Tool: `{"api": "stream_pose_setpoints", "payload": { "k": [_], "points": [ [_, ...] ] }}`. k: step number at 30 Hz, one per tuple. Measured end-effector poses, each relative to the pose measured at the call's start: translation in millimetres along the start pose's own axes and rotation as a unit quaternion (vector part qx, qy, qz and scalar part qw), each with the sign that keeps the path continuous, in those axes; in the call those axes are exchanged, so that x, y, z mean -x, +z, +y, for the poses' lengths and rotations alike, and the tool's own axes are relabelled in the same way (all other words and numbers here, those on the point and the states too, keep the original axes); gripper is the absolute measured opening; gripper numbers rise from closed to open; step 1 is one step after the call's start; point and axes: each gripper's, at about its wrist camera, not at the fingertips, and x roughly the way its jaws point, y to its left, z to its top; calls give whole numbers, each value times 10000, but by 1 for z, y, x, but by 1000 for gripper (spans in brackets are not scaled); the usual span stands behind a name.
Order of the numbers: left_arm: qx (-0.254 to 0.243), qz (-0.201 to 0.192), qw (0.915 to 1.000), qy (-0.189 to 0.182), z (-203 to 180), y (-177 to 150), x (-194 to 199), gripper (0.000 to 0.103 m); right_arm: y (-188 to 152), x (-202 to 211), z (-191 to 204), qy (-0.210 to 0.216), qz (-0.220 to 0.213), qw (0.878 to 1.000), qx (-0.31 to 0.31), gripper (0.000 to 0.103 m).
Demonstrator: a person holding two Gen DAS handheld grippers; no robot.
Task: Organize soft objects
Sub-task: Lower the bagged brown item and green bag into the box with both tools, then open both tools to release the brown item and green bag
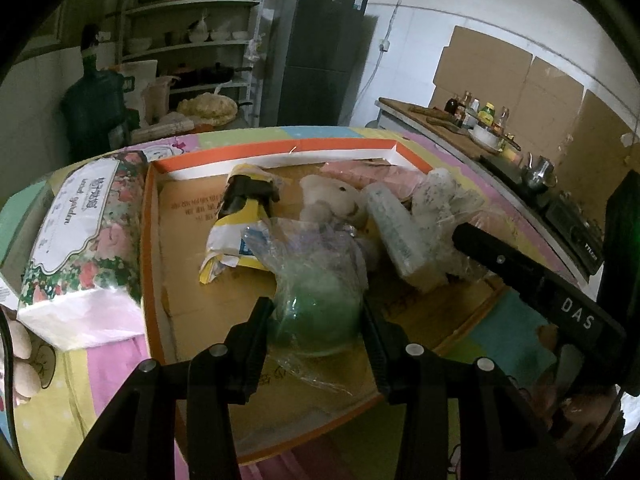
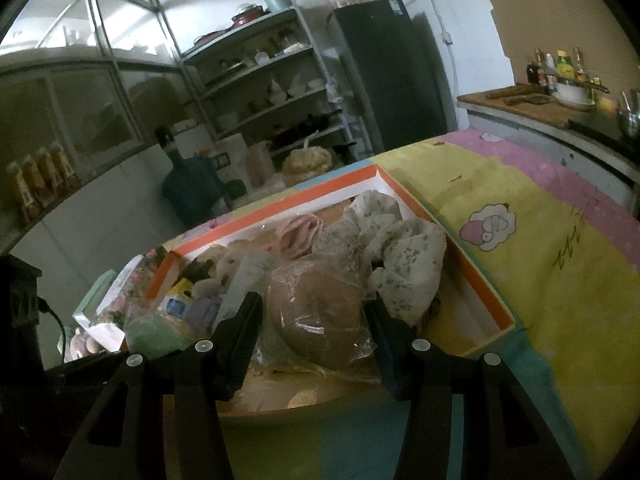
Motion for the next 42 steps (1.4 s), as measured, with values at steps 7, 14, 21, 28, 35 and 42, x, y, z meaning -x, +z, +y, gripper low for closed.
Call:
{"api": "stream_pose_setpoints", "payload": {
  "k": [7,14,21,28,35,42],
  "points": [
    [-24,58,10000,-58,-3,-2,-3,45,1,-3,4,-143,76,9998,109,54],
    [-29,48,10000,-50,-3,-2,-2,45,1,-3,4,-199,88,9997,148,55],
    [-23,52,10000,-64,-3,-3,-2,46,1,-3,4,-199,80,9997,138,55],
    [-45,-6,9999,-103,-6,1,4,52,1,0,3,-215,51,9997,65,58],
    [-99,-71,9998,-149,-4,4,11,66,3,5,2,-178,-11,9998,-30,67],
    [-140,-188,9996,-182,-4,2,20,74,5,16,5,-156,-164,9997,-51,67]
  ]
}}
